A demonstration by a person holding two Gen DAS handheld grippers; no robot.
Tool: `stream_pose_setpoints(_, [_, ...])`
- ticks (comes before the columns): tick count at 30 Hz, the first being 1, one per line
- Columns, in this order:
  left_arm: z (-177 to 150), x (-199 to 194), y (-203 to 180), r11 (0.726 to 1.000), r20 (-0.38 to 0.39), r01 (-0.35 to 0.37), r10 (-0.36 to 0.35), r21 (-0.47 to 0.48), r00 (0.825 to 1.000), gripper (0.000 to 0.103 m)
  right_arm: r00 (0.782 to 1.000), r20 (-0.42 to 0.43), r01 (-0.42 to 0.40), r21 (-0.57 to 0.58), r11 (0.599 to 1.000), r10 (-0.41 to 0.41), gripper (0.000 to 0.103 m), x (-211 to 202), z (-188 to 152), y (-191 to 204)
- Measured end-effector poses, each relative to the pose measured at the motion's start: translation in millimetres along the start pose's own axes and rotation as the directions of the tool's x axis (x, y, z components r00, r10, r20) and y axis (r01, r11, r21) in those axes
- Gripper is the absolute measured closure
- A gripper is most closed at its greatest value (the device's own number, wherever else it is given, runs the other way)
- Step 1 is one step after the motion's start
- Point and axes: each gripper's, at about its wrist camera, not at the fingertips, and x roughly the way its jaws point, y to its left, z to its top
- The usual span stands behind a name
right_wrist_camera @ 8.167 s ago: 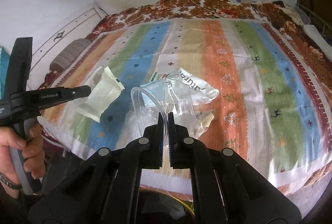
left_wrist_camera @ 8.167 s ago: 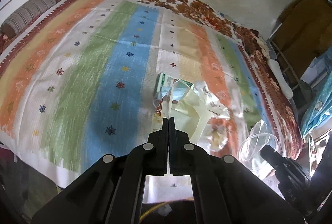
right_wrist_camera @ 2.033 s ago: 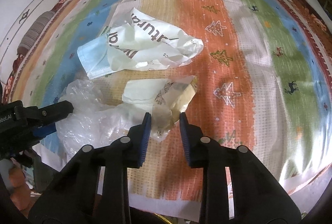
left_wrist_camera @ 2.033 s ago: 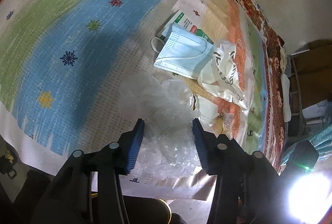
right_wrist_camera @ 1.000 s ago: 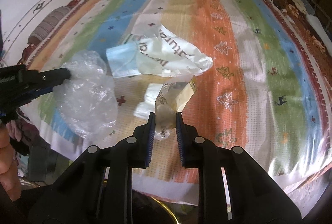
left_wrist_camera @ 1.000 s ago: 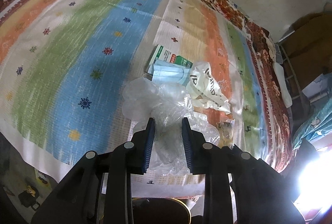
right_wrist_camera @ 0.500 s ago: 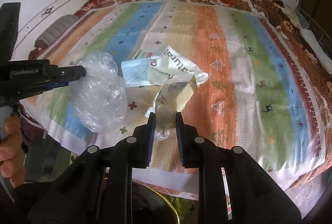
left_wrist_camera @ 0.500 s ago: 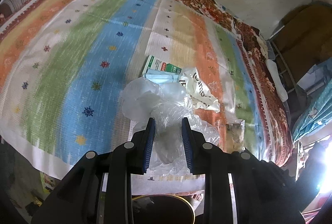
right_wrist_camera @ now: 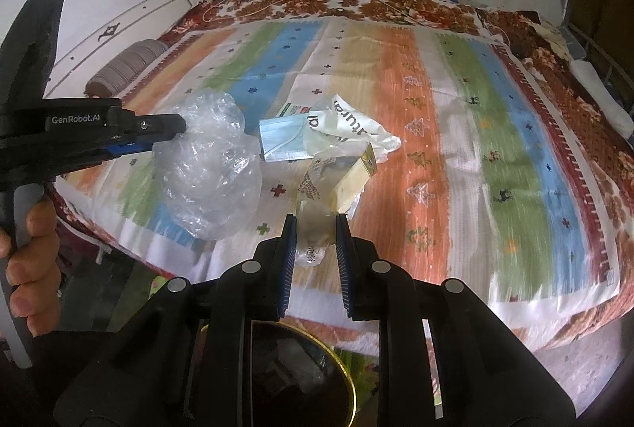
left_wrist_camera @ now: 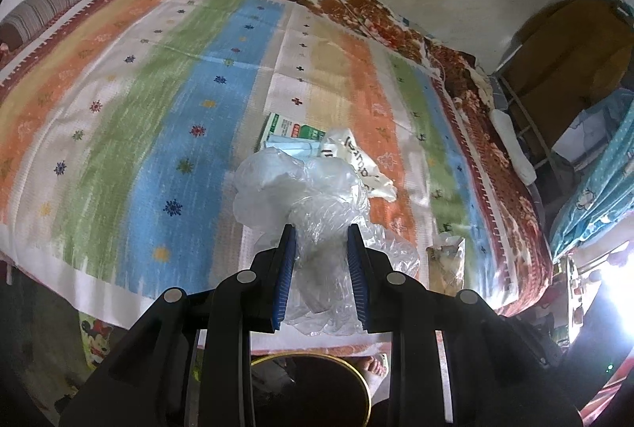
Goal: Collect trash
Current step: 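Lift and carry the plastic bag and paper packet in both tools over the bin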
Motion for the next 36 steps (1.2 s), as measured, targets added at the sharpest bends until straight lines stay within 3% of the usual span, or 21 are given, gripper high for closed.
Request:
stream_pose_setpoints(10, [-18.3,-21.7,-5.8,0.998,0.038,-0.026,0.024,0.052,0.999,0.078,0.999,0.029,-0.029,0.012,1.000,0.028,0.085,-32.3,-28.0,4.6])
stream_pose_setpoints(36, [-81.9,-69.8,-10.4,0.995,0.074,0.014,-0.022,0.104,0.997,0.078,0.995,0.073,-0.068,-0.009,0.998,0.068,0.085,-77.9,-83.1,16.7])
